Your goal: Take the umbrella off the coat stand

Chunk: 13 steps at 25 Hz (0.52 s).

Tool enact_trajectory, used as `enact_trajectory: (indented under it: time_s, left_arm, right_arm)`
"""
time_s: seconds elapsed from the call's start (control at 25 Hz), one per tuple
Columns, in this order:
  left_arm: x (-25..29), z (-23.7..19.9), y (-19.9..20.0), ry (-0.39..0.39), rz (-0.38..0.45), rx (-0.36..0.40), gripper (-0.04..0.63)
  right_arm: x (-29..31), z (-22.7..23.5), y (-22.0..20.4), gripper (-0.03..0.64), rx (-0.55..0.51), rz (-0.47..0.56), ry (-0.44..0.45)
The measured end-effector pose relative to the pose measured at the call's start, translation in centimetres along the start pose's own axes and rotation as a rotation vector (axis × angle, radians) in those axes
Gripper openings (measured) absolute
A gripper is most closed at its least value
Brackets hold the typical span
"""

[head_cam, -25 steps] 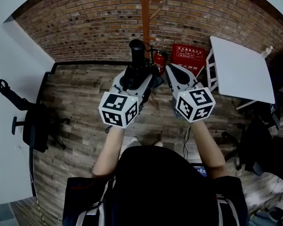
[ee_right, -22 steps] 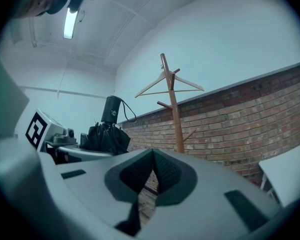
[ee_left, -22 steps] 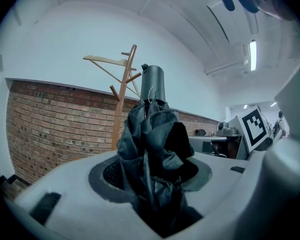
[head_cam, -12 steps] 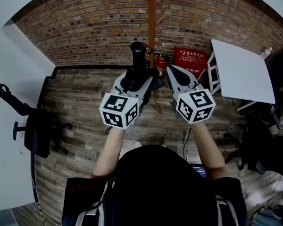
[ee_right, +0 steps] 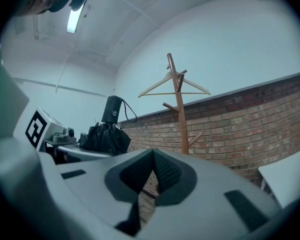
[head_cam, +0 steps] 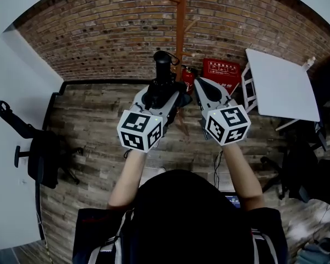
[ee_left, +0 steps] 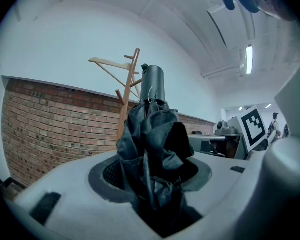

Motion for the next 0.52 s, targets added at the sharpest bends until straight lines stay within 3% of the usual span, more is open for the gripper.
enact_trajectory:
  time_s: [0.52]
  left_arm:
    - [-0.23, -0.46, -0.04, -0.006, 0.001, -0.003, 0.232]
  right_arm:
    - [0.33, -0.4, -0.22, 0.028, 0.001, -0.003, -0.005]
Point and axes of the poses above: the fingertips, and each gripper's own axes: x forward along the fingers, z to its right, y out of its top, the point moved 6 cm from there along -x, backward along the fingers
